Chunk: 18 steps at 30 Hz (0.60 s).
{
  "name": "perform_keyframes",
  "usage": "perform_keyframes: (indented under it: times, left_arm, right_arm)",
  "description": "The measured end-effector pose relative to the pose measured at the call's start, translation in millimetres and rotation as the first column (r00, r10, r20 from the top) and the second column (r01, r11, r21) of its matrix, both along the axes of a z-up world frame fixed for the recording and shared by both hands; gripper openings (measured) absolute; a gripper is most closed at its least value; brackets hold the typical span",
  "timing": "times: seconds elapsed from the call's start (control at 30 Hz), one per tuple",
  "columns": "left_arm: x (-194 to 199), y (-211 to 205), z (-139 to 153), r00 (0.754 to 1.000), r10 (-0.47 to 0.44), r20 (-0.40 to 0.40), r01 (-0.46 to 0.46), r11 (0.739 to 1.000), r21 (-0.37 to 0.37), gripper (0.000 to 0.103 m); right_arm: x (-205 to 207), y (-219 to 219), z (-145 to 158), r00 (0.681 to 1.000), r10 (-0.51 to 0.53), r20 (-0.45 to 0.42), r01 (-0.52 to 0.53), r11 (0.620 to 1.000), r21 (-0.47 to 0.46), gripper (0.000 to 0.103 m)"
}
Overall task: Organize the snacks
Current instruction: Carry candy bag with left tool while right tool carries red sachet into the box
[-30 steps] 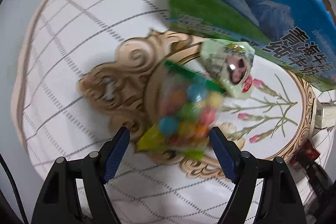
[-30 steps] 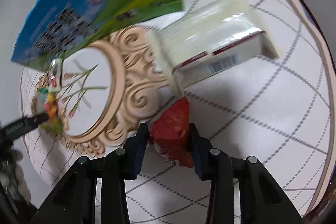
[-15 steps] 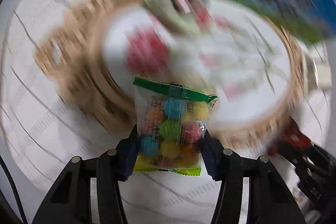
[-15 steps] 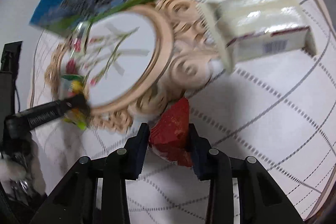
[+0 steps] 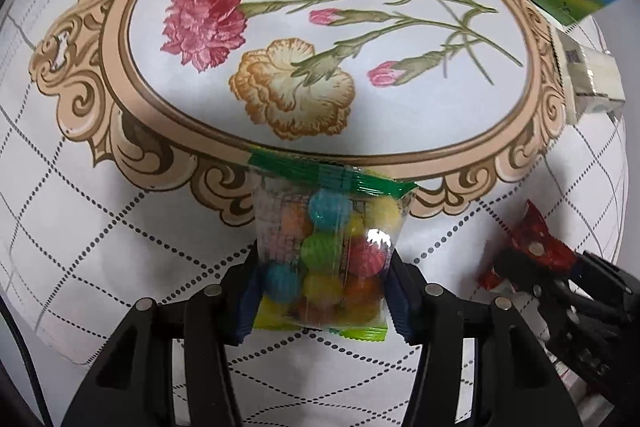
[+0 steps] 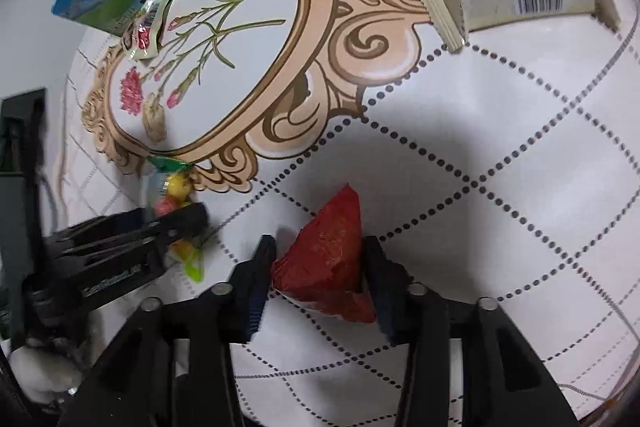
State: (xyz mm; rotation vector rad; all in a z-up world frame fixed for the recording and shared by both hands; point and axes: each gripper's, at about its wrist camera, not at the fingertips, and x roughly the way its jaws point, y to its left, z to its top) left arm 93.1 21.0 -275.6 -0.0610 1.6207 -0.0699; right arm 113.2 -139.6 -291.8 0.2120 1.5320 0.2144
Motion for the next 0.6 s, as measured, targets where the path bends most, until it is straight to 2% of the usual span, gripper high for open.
perform_keyframes:
  times: [0.13,0.27,0.43,0.6]
  left_arm:
    - [8,-12,10,1.000,-0.026,0.001,0.026,0.999,-0.024,0.050]
    - [16,-21,35,0.998,-0.046,0.031,0.048,0.997,-0.055,0.050]
    - [40,-26,72,0.995,-0.040,0.087,0.053,0.988,-0.148,0.050]
    - [72,-28,133,0.984,-0.024,0.176,0.067,0.968,-0.243,0.050]
  right_arm:
    - [-6,-4,5,1.000,-0.018,0.002,0.018,0.999,0.038,0.036]
    - [-8,-19,22,0.999,-0.035,0.011,0.035,0.997,0.069,0.036]
    - [-2,-30,69,0.995,-0.053,0.080,0.043,0.991,0.125,0.036]
    - [20,-37,136,0.977,-0.061,0.204,0.026,0.985,0.171,0.036]
